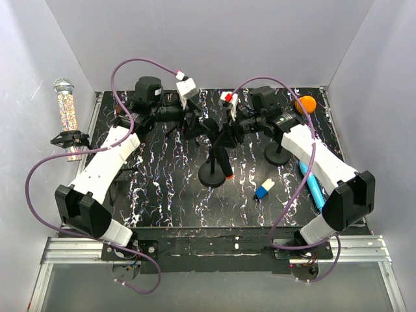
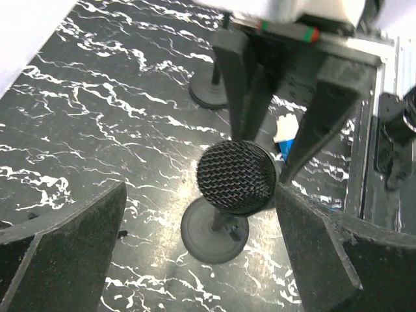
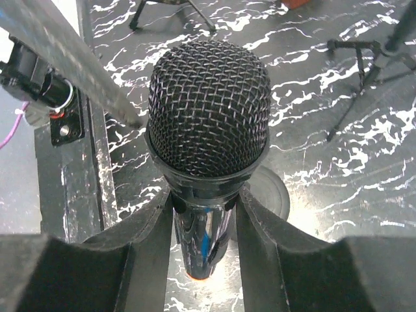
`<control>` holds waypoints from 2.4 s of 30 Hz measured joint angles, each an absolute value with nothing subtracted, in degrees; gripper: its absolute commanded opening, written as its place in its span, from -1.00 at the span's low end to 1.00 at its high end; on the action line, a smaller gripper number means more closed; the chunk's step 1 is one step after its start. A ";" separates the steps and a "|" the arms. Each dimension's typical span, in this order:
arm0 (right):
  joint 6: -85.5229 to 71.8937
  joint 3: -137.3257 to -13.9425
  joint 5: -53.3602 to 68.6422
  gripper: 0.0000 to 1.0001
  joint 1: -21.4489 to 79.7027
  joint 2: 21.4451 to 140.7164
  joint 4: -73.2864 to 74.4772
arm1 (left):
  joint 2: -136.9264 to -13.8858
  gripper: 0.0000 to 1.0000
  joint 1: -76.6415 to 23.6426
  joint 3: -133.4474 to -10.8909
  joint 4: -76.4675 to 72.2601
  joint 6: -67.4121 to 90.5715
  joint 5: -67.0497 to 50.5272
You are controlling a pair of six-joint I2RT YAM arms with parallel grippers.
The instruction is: Remove the microphone from the stand
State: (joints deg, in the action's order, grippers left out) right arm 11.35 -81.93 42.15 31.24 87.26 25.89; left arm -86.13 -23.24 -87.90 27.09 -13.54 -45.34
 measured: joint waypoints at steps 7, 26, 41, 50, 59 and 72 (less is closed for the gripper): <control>23.88 -85.97 48.16 -0.84 31.24 89.36 33.91 | -83.70 0.90 -23.38 -83.50 36.21 -26.70 -49.21; 13.32 -83.44 39.90 0.57 34.20 85.17 28.29 | -82.17 0.70 -25.58 -67.02 20.45 -23.92 -51.90; 8.34 -81.67 21.23 -0.09 41.65 84.68 26.39 | -82.43 0.28 -26.04 -58.43 7.09 -15.64 -50.06; 9.50 -81.06 20.71 -0.96 41.19 84.68 25.80 | -84.25 -0.13 -27.83 -56.10 -0.97 -12.49 -50.22; 10.63 -80.34 24.95 -0.97 39.31 84.66 25.17 | -85.45 -0.63 -28.29 -53.80 -7.11 -12.47 -49.43; 6.11 -78.56 36.93 -0.97 29.15 81.41 25.87 | -85.17 -1.00 -29.87 -51.90 -13.02 -7.68 -46.24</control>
